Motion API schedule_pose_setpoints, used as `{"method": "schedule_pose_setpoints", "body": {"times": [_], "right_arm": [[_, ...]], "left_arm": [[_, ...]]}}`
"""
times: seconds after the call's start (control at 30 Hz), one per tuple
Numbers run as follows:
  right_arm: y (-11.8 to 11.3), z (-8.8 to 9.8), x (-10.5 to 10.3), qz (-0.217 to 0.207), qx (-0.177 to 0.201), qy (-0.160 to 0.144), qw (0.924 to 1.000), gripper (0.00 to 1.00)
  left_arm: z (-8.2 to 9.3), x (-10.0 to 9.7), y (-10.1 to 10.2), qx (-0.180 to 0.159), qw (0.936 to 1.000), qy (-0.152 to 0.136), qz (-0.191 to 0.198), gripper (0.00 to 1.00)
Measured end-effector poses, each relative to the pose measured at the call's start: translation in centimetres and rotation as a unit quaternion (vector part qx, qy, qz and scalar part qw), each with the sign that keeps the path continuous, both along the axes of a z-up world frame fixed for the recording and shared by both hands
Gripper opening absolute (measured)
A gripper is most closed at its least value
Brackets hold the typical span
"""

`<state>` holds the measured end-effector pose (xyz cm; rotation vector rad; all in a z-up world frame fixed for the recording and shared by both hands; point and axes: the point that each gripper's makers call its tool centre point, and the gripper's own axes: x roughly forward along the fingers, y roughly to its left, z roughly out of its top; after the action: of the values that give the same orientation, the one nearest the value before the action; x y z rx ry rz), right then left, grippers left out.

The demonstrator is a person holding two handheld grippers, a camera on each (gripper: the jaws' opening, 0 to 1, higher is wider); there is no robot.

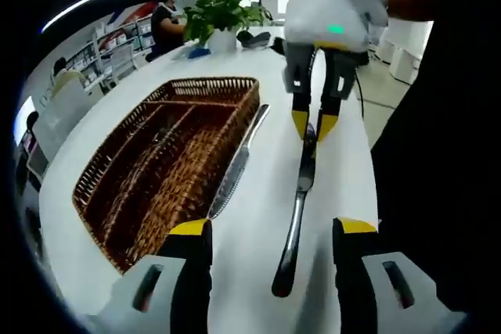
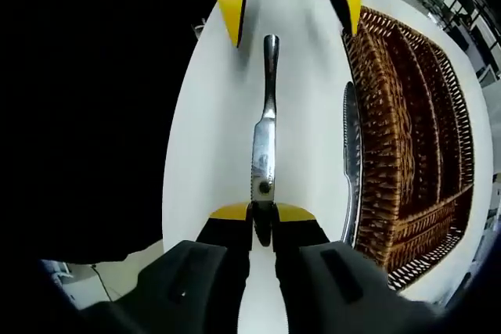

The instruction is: Arrange the knives, forks, and spoons in their matching storage slots by inserting each utensil handle-first until every utensil is classified and aligned in the correct compartment

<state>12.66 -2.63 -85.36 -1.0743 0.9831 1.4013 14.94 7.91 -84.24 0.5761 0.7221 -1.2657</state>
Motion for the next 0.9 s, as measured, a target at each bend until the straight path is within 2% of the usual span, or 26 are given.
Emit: {"method": "schedule_pose_setpoints", "body": {"times": [0.07,0.13,0.2,0.27,0.3,0.33,0.4,0.5,0.7,0.9], "right_arm": [[0.0,0.2,0.1,-0.002,-0.001,0.0,1.0,0.08],[0.0,0.4,0.1,0.0,-0.003,-0.002,1.0,0.08],[0.0,0.4,0.1,-0.002,-0.006,0.002,1.0,0.08],[-0.1,0.4,0.2,-0.002,-0.01,0.0,0.9999,0.08],[-0.1,0.5,0.1,-0.002,-0.011,0.0,0.9999,0.08],[-0.1,0.5,0.1,-0.004,-0.012,0.001,0.9999,0.08],[-0.1,0.6,0.1,-0.002,-0.013,0.0,0.9999,0.08],[0.0,0.7,0.1,-0.001,-0.013,0.0,0.9999,0.08],[0.0,1.0,0.2,0.002,-0.017,0.001,0.9999,0.08],[0.0,1.2,0.2,0.006,-0.02,-0.001,0.9998,0.08]], "left_arm": [[-1.0,-0.7,-0.6,0.003,0.9997,0.021,-0.01,0.55],[-1.9,-2.0,-0.8,0.015,0.9984,0.042,-0.036,0.44],[-2.6,-2.4,-0.6,0.032,0.9973,0.041,-0.051,0.32],[-2.9,-2.6,-0.7,0.035,0.9972,0.036,-0.054,0.33],[-2.6,-2.2,-1.3,0.018,0.9974,0.016,-0.068,0.33],[-2.8,-2.3,-0.8,0.03,0.9976,0.028,-0.057,0.32],[-2.8,-2.1,-0.7,0.03,0.9978,0.025,-0.053,0.31],[-2.9,-1.4,-0.6,0.039,0.9973,-0.005,-0.062,0.27],[-2.9,-2.0,-1.0,0.044,0.9945,-0.011,-0.094,0.19],[-3.0,-1.9,-1.3,0.042,0.9951,-0.012,-0.089,0.13]]}}
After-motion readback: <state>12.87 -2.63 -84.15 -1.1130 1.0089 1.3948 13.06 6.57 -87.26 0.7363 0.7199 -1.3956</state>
